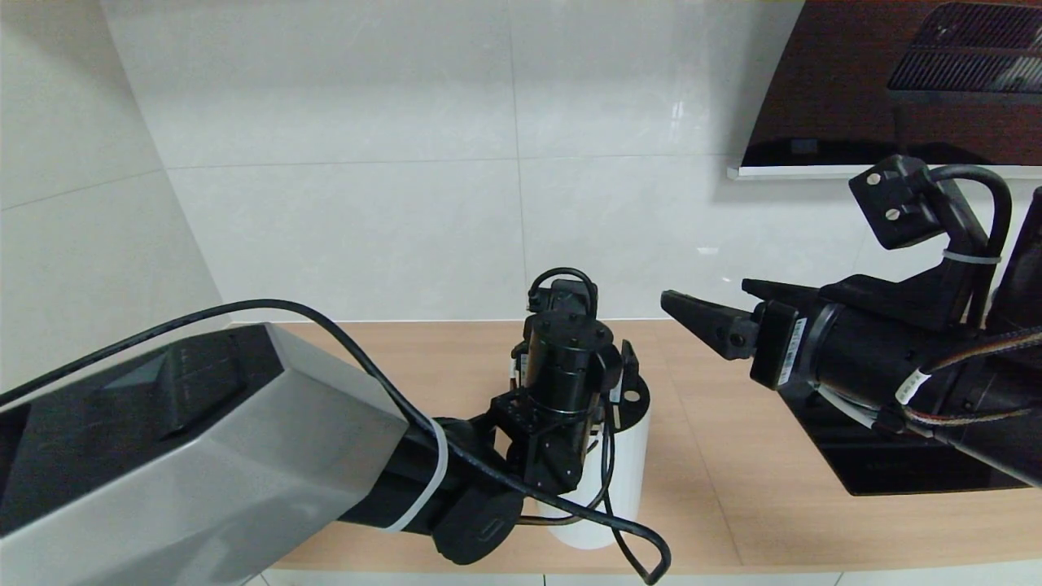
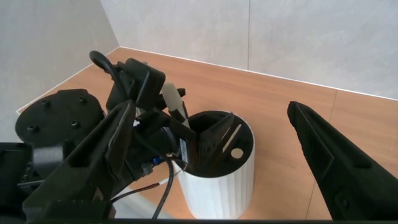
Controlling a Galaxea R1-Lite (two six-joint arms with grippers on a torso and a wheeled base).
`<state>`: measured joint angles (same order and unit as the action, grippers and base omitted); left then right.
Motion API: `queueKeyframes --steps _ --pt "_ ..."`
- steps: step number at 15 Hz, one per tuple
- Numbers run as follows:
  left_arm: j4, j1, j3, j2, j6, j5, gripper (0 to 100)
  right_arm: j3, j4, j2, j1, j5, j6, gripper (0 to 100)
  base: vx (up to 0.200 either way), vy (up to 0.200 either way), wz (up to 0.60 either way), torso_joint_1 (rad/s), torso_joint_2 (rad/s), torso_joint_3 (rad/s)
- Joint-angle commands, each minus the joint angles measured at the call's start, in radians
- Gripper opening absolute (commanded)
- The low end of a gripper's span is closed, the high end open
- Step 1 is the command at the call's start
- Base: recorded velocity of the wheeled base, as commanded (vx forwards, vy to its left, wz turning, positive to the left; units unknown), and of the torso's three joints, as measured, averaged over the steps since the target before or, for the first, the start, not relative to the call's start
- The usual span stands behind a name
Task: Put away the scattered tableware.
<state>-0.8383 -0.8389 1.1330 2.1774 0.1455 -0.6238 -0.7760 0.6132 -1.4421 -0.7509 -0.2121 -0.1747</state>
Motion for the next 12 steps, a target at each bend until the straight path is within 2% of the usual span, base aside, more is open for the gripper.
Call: queueKeyframes --steps 1,3,4,5,7,8,9,10,12 --pt "-0.001 0.000 -0.001 -0.004 0.000 -0.001 100 0.000 0.000 0.000 -0.001 0.000 0.000 100 0.000 0.000 0.00 0.000 0.00 0.000" --pt "-0.002 0.000 -0.004 -0.028 0.000 -0.010 100 0.000 0.000 0.000 -0.001 0.000 0.000 100 0.000 0.000 0.00 0.000 0.00 0.000" --pt "-0.002 0.003 -0.013 -0.099 -0.003 -0.042 100 0.000 0.002 0.003 -0.001 -0.001 -0.002 100 0.000 0.000 0.00 0.000 0.00 0.000" --pt "-0.002 0.011 -0.025 -0.146 -0.006 -0.043 100 0.001 0.000 0.005 -0.001 0.000 0.000 100 0.000 0.000 0.00 0.000 0.00 0.000" --pt "0.007 0.038 -0.101 -0.323 -0.035 -0.031 100 0.004 0.002 0.005 -0.001 0.000 -0.002 100 0.000 0.000 0.00 0.000 0.00 0.000" --pt "0.008 0.060 -0.151 -0.424 -0.070 0.009 100 0.006 0.002 0.005 -0.001 0.000 -0.002 100 0.000 0.000 0.00 0.000 0.00 0.000" --pt "0.008 0.073 -0.182 -0.487 -0.087 0.052 100 0.006 0.002 0.006 0.001 -0.001 -0.002 100 0.000 0.000 0.00 0.000 0.00 0.000" --pt "0.008 0.093 -0.206 -0.547 -0.093 0.108 100 0.012 0.002 0.009 0.001 -0.003 -0.002 100 0.000 0.000 0.00 0.000 0.00 0.000" --pt "0.005 0.150 -0.260 -0.653 -0.092 0.144 100 0.043 0.010 0.037 0.030 -0.009 -0.002 100 0.000 0.000 0.00 0.000 0.00 0.000"
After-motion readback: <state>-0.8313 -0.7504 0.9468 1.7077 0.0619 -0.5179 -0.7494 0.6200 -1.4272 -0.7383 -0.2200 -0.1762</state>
